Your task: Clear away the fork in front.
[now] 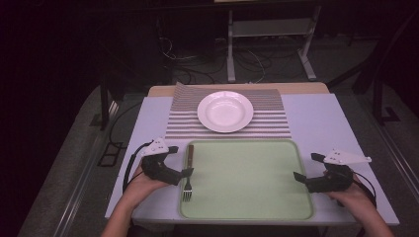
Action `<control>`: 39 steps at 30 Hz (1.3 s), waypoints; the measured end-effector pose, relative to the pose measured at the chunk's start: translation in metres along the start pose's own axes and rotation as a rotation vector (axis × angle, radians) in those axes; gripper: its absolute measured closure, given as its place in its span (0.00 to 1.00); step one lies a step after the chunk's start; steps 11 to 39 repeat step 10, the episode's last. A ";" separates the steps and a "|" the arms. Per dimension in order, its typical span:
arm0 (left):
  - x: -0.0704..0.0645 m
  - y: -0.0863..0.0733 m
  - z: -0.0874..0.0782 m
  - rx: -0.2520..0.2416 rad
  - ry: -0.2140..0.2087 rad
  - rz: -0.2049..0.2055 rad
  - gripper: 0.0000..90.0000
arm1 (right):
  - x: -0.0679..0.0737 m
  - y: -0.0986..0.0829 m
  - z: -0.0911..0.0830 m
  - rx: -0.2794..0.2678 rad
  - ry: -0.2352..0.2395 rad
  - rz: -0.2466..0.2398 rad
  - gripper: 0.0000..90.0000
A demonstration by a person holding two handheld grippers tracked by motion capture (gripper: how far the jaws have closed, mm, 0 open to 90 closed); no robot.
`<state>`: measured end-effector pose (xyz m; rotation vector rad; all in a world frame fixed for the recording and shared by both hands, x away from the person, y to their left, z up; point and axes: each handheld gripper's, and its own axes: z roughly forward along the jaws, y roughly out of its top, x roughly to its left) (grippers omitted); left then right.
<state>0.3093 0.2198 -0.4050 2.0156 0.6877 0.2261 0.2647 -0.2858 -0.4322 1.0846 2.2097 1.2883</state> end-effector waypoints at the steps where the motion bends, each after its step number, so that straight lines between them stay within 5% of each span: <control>1: 0.000 0.000 0.000 0.000 0.000 0.000 0.00 | 0.000 0.000 0.000 0.000 0.001 0.000 0.04; 39: 0.000 0.000 0.001 -0.001 0.000 -0.004 0.00 | 0.001 0.000 -0.001 0.000 0.001 0.002 0.04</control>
